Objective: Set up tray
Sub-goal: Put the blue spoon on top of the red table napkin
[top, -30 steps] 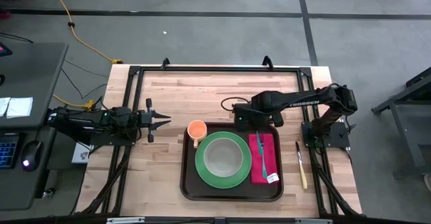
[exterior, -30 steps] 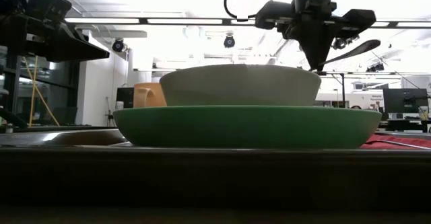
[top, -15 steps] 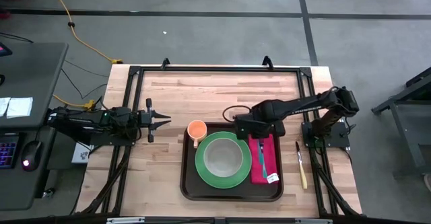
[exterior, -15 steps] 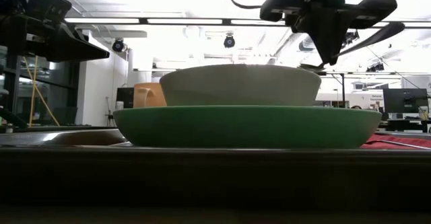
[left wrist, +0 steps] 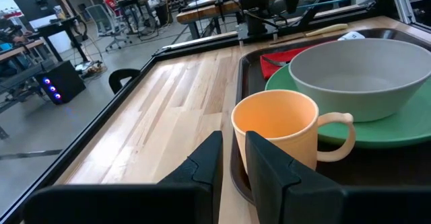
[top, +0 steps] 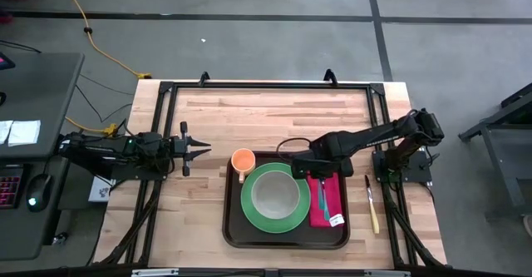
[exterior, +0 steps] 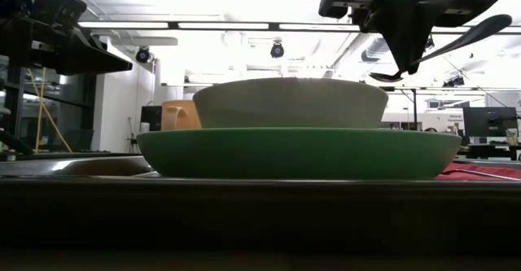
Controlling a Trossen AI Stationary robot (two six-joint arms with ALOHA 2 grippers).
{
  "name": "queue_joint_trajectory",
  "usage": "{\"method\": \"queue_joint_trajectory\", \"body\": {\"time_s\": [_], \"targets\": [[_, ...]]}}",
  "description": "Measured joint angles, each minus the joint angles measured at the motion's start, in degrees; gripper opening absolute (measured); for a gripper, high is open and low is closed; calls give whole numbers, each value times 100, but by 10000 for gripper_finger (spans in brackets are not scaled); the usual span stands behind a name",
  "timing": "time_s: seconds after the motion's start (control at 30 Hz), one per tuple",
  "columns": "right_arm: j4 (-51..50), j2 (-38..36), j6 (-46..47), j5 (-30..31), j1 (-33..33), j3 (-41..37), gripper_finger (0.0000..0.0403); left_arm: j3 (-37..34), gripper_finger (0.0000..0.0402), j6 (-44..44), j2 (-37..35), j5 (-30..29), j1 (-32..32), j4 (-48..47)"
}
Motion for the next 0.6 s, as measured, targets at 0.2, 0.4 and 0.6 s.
{"method": "queue_joint_trajectory", "body": {"time_s": [0.2,0.4,0.6], "targets": [[94,2,3,71,5,-31,2,0,97,0,2,0,0,0],[769,4,1,-56,4,-540,2,0,97,0,1,1,2,0],[1052,9,29,-317,4,-1036,2,0,97,0,0,2,0,-1]]}}
